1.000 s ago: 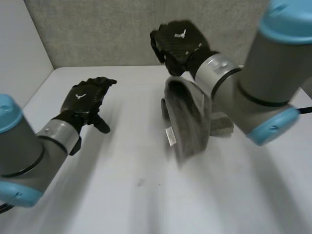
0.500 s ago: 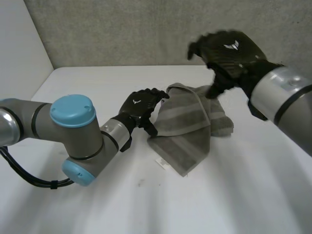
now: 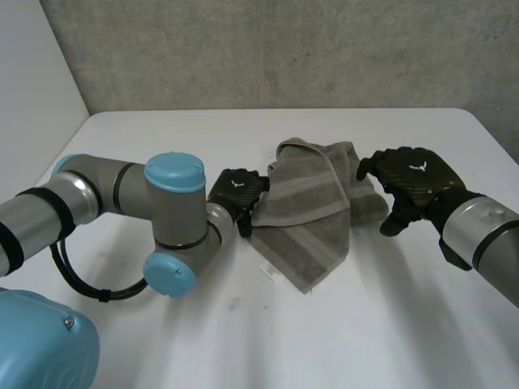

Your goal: Fold the towel.

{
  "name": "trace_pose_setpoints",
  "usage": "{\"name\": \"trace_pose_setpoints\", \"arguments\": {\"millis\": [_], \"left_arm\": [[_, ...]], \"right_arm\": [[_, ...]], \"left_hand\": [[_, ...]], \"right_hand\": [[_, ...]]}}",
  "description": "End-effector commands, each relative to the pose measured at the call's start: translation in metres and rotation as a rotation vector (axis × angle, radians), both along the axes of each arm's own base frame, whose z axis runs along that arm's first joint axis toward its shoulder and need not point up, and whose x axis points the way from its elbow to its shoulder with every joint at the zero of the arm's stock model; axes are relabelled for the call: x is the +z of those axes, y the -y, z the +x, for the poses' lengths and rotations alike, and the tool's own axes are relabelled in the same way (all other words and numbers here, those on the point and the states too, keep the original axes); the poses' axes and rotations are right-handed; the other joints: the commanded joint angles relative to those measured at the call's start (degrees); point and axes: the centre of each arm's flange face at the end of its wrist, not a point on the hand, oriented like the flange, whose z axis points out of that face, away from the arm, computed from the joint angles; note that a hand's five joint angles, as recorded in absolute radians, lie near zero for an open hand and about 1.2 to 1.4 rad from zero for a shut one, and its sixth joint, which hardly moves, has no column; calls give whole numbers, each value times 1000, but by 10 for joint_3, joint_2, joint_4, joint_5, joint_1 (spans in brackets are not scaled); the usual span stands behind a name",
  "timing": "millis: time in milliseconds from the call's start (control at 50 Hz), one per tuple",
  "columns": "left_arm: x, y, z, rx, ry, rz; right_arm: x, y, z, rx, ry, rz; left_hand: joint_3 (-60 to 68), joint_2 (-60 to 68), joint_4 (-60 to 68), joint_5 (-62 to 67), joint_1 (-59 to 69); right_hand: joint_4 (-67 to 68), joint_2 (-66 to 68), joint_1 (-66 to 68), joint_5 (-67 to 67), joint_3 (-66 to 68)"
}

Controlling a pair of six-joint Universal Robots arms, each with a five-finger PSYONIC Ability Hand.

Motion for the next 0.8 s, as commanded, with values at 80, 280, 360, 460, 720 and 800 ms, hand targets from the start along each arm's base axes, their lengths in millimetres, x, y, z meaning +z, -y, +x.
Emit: {"name": "trace_pose_setpoints", "arguments": {"millis": [80, 280, 360, 460, 720, 800], "left_arm": [[-13, 6, -5, -8, -3, 4], [-18, 8, -8, -13, -5, 3], [-19, 10, -11, -16, -11, -7], [-18, 13, -14, -11, -21, -20], [6, 12, -18, -14, -52, -63], [33, 7, -18, -21, -85, -111]], "right_arm": [[-13, 1, -2, 12, 2, 28], [-17, 3, -4, 6, -2, 39], [-21, 4, -3, 6, -5, 51], [-23, 4, -3, 8, -8, 58], [-24, 4, -3, 9, -10, 58], [-26, 6, -3, 8, -12, 60]], "left_hand": [[76, 76, 76, 76, 75], [90, 90, 90, 89, 89], [179, 179, 178, 178, 177], [330, 330, 330, 329, 329], [579, 579, 579, 579, 578], [579, 579, 579, 579, 578]], "right_hand": [[13, 5, 37, 17, 11], [13, 5, 37, 17, 11], [11, 3, 35, 15, 9], [13, 5, 37, 17, 11], [11, 3, 35, 15, 9], [3, -5, 27, 7, 0]]}}
